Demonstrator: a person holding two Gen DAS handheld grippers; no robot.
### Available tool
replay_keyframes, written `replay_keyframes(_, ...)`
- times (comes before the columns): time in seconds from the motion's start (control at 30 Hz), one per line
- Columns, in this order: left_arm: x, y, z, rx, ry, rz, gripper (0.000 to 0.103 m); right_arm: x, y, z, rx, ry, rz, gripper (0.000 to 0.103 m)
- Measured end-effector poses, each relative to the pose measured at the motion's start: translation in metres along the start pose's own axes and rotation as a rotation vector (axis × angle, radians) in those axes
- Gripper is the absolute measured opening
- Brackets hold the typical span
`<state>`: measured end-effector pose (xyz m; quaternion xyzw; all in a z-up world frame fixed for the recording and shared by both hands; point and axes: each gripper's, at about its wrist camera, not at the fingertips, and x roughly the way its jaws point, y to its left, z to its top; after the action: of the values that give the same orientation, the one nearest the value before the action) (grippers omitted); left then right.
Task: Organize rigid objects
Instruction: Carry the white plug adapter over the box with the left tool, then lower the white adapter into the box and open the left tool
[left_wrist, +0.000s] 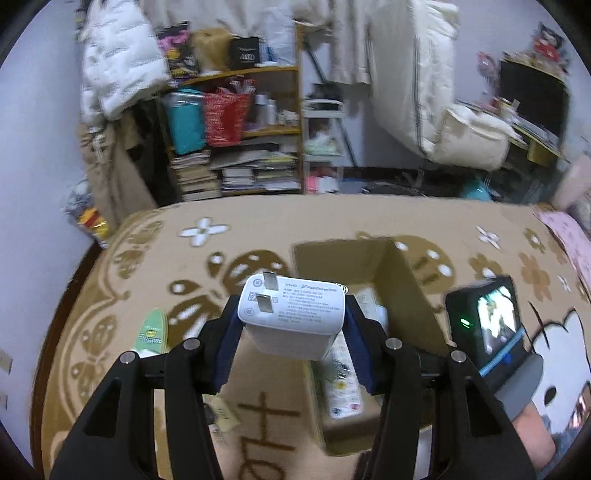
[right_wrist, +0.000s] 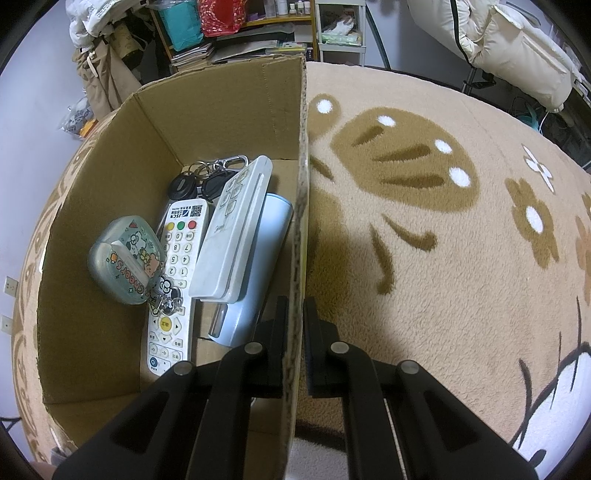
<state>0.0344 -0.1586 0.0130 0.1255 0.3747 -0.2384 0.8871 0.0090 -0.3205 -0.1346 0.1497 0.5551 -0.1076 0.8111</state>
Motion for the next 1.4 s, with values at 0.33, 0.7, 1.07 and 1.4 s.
replay_keyframes(0.33, 0.037, -0.041, -0.022, 0.089, 0.099, -0.07, 0.052, 0.0, 0.001, 0.0, 0.0, 0.0, 0.0, 0.008)
replay_keyframes(0.7, 0.057, -0.043, -0.035, 0.091, 0.143, -0.065, 0.052, -0.001, 0.002, 0.0, -0.002, 0.001, 0.001, 0.008)
replay_keyframes(1.07, 0.063, -0.034, -0.027, 0.041, 0.108, -0.091, 0.051, 0.0, 0.002, 0.0, 0.001, 0.001, -0.001, 0.008)
replay_keyframes(1.4, 0.086, -0.03, -0.03, 0.053, 0.17, -0.073, 0.053, 0.002, 0.003, -0.002, 0.002, 0.0, -0.004, 0.008)
